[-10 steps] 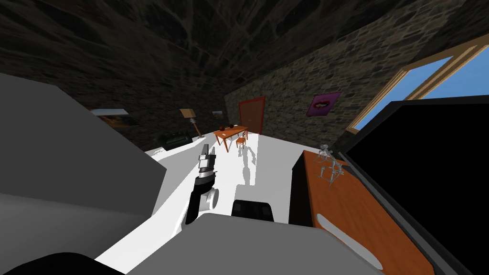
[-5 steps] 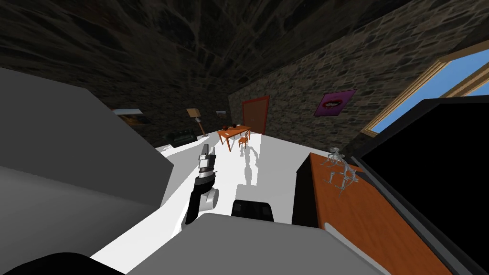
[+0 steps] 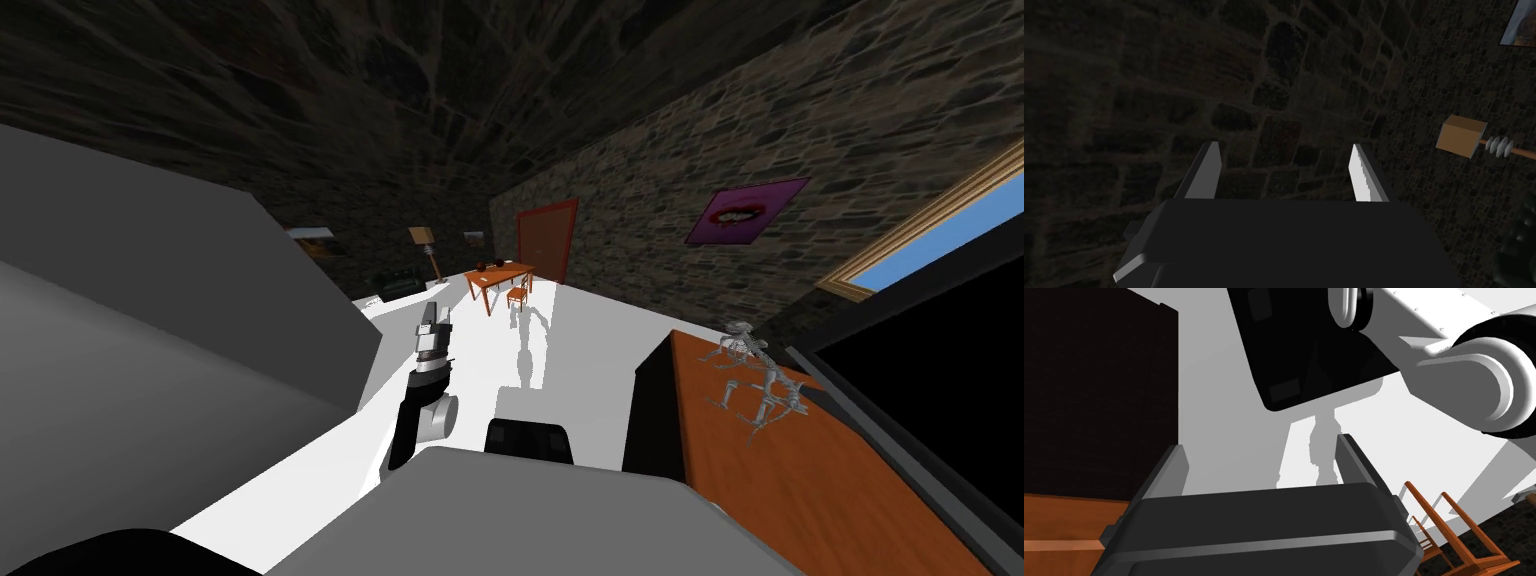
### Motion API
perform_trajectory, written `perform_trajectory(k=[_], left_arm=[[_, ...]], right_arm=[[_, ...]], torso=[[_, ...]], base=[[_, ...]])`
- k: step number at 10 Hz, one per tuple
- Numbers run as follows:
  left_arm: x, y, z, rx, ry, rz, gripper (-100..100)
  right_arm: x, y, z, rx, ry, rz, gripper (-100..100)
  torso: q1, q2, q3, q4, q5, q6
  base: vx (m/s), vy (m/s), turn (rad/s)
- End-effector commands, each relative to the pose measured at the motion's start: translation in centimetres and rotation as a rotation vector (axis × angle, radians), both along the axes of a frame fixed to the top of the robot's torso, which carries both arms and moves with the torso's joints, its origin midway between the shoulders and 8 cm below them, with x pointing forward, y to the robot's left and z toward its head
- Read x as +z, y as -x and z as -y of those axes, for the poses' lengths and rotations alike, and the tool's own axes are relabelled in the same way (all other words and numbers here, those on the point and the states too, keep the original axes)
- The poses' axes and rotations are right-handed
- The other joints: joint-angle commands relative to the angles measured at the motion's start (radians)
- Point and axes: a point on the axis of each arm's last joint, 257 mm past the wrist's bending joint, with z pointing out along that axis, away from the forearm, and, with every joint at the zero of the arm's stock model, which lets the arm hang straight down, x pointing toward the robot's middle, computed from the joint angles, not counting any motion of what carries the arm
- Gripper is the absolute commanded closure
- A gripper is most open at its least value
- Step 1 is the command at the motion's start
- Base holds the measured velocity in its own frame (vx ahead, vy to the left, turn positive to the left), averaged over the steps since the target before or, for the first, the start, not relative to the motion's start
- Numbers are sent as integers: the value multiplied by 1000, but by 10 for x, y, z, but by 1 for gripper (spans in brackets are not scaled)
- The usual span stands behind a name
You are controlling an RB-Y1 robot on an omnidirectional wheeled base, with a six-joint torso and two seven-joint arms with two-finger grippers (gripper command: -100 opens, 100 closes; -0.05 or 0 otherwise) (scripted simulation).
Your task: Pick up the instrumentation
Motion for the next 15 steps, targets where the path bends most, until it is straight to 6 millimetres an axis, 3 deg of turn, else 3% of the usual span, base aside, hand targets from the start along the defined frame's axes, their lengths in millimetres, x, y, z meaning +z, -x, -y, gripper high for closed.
perform_trajectory(k=[1,2,3,5,6,7,8,10,12,15], left_arm=[[0,0,0,0,0,0,0],[0,0,0,0,0,0,0],[0,0,0,0,0,0,0],[0,0,0,0,0,0,0],[0,0,0,0,0,0,0],[0,0,0,0,0,0,0],[0,0,0,0,0,0,0],[0,0,0,0,0,0,0],[0,0,0,0,0,0,0],[0,0,0,0,0,0,0]], right_arm=[[3,12,12,41,25,-24,-100],[6,36,37,113,71,-68,-100],[6,36,37,113,71,-68,-100],[16,72,84,252,149,-142,-100],[16,72,84,252,149,-142,-100],[21,84,105,317,181,-170,-100],[21,84,105,317,181,-170,-100],[32,96,140,436,230,-207,-100],[38,94,161,536,257,-216,-100],[36,77,167,646,263,-190,-100]], torso=[[0,0,0,0,0,0],[0,0,0,0,0,0],[0,0,0,0,0,0],[-1,0,0,0,0,0],[-3,-2,-1,0,-1,0],[-3,-2,-1,0,-1,0],[-3,-2,-1,0,-1,0],[-2,-2,-1,0,-1,0],[-6,-3,-2,0,-1,0],[-6,-2,-1,0,-2,0]], base=[[20,-23,87],[22,-25,164],[19,-31,75],[44,-50,177],[44,-72,78],[31,-66,121],[36,-56,76],[55,-71,152],[58,-117,149],[36,-111,111]])
